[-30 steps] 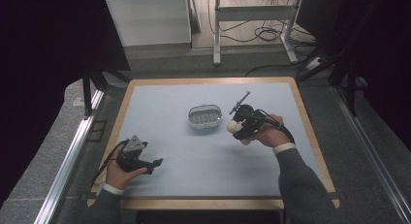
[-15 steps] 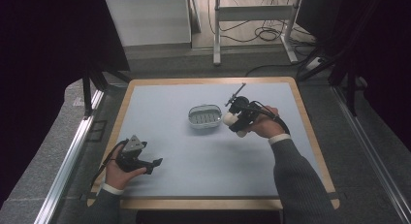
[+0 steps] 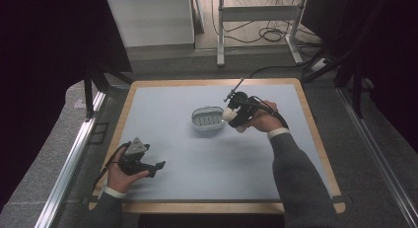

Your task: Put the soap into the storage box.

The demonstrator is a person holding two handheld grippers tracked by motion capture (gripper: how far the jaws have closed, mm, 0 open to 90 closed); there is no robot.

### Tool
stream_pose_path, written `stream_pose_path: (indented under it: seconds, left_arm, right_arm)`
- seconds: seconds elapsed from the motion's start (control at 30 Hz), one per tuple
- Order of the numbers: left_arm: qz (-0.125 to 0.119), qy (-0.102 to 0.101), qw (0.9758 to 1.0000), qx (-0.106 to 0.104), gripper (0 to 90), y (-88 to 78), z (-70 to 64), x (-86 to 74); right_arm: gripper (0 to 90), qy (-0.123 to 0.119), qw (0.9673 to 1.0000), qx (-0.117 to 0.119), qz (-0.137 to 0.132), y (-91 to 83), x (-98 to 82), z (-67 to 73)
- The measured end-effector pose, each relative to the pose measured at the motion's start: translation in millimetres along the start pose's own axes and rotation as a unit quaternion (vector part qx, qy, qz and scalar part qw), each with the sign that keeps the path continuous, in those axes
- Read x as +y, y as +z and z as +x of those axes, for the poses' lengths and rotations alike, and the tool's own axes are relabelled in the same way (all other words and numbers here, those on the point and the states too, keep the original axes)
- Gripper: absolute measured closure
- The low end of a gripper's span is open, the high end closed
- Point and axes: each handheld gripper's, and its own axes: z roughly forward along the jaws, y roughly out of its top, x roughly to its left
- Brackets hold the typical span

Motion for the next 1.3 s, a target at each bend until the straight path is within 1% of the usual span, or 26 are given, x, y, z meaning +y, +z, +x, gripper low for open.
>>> stream_pose_path:
  seconds: [0.2, 0.3, 0.4, 0.43, 0.5, 0.6, 0.77, 0.8, 0.9, 1.0, 1.03, 1.1, 1.13, 1.2, 1.3]
  left_arm:
    - [0.003, 0.002, 1.0, 0.0, 9.2, 0.4, 0.1, 0.0]
    - [0.005, 0.003, 1.0, 0.0, 9.2, 0.9, 0.0, 0.1]
    - [0.004, 0.002, 1.0, -0.001, 9.2, 1.2, -0.2, 0.0]
    - [0.004, 0.002, 1.0, -0.001, 9.2, 1.2, -0.2, 0.0]
    - [0.004, 0.002, 1.0, -0.001, 9.2, 1.3, -0.1, -0.1]
    - [0.003, 0.002, 1.0, 0.0, 9.2, 1.1, 0.1, 0.0]
    - [0.003, 0.002, 1.0, 0.0, 9.2, 0.4, 0.2, 0.0]
    - [0.003, 0.002, 1.0, 0.0, 9.2, 0.3, 0.3, -0.1]
    - [0.003, 0.001, 1.0, 0.0, 9.2, 0.3, 0.5, 0.0]
    - [0.003, 0.002, 1.0, -0.001, 9.2, 0.8, 0.4, 0.0]
    - [0.003, 0.002, 1.0, -0.001, 9.2, 1.0, 0.3, 0.0]
    - [0.004, 0.002, 1.0, -0.002, 9.2, 1.4, 0.1, 0.0]
    - [0.004, 0.002, 1.0, -0.002, 9.2, 1.4, 0.1, 0.0]
    - [0.004, 0.003, 1.0, -0.001, 9.2, 1.2, 0.3, 0.0]
    - [0.003, 0.002, 1.0, -0.001, 9.2, 0.8, 0.5, 0.0]
  right_arm:
    - [50.2, -0.003, 1.0, 0.004, 0.002, 7.2, 8.3, -6.2]
    - [50.1, -0.008, 1.0, 0.005, 0.002, 11.4, 15.4, -10.2]
    - [50.1, -0.013, 0.9999, 0.006, 0.002, 13.5, 19.5, -10.8]
    - [50.1, -0.017, 0.9998, 0.004, 0.002, 14.5, 21.7, -11.2]
    - [50.1, -0.017, 0.9998, 0.004, 0.002, 16.4, 26.7, -11.5]
    - [50.1, -0.025, 0.9996, 0.008, -0.001, 18.4, 35.1, -12.5]
    - [50.1, -0.043, 0.999, 0.01, 0.001, 23.6, 50.2, -13.4]
    - [50.1, -0.041, 0.9991, 0.011, 0.003, 24.7, 52.5, -12.9]
    - [50.1, -0.05, 0.9987, 0.012, 0.008, 28.9, 58.4, -13.0]
    - [50.1, -0.05, 0.9986, 0.014, 0.008, 32.3, 62.7, -12.1]
    - [50.1, -0.048, 0.9987, 0.018, 0.009, 34.1, 63.7, -11.6]
    - [50.1, -0.057, 0.9982, 0.012, 0.016, 37.9, 66.5, -11.1]
    - [50.1, -0.056, 0.9982, 0.011, 0.018, 41.8, 69.9, -10.2]
    - [50.1, -0.057, 0.9981, 0.013, 0.017, 43.0, 70.9, -10.0]
    - [50.1, -0.067, 0.9975, 0.014, 0.019, 47.5, 74.4, -7.8]
